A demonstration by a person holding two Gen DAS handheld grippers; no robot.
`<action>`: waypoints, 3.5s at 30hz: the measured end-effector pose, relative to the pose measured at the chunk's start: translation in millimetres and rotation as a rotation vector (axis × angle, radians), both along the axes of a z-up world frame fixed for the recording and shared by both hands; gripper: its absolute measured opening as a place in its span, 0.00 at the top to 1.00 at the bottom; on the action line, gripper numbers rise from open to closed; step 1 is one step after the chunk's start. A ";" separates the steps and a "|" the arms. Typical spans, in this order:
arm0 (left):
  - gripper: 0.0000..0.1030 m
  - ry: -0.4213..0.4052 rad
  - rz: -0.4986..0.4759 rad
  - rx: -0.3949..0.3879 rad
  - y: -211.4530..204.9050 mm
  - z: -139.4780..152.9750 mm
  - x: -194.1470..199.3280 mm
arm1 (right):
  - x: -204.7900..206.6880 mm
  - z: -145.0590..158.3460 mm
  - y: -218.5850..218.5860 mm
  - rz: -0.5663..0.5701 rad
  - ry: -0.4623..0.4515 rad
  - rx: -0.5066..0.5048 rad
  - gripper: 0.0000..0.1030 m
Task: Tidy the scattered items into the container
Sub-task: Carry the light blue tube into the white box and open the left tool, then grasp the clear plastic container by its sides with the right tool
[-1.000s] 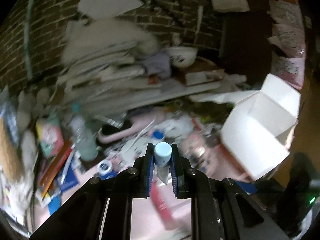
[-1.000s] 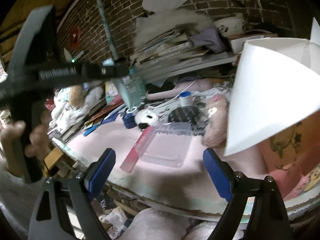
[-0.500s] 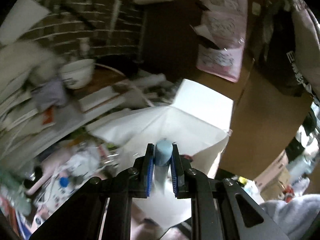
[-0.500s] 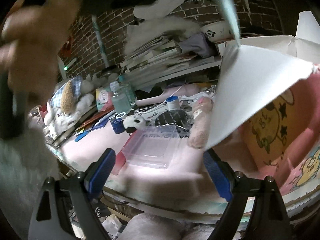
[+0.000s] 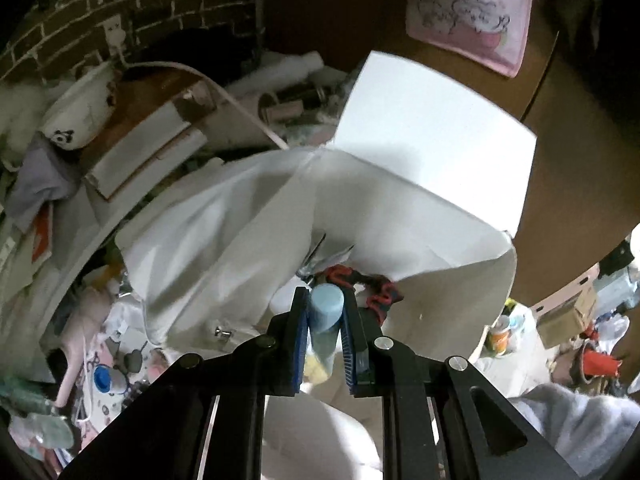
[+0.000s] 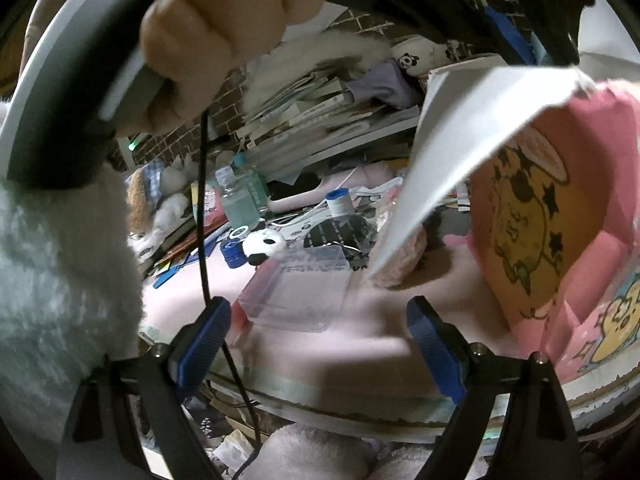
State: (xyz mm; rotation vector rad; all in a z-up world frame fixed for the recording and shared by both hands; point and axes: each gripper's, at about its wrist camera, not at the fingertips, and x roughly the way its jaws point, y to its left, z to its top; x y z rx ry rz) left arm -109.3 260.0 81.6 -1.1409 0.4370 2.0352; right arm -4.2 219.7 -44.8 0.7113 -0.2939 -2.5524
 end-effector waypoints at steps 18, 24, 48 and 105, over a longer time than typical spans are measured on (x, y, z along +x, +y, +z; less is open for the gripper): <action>0.23 0.028 0.029 -0.003 -5.4 -1.1 -4.4 | 0.7 -1.7 -0.5 0.010 -0.002 0.009 0.14; 0.10 0.059 0.033 0.079 -32.2 14.2 9.5 | 2.7 -2.6 -0.7 0.005 -0.001 0.017 0.14; 0.07 0.198 0.723 0.234 -263.9 -61.5 54.0 | 3.8 -9.2 -34.1 0.010 0.042 0.109 0.01; 0.07 0.191 0.864 0.299 -316.0 -101.2 59.1 | -38.0 -16.2 -81.9 -0.135 0.070 0.323 0.29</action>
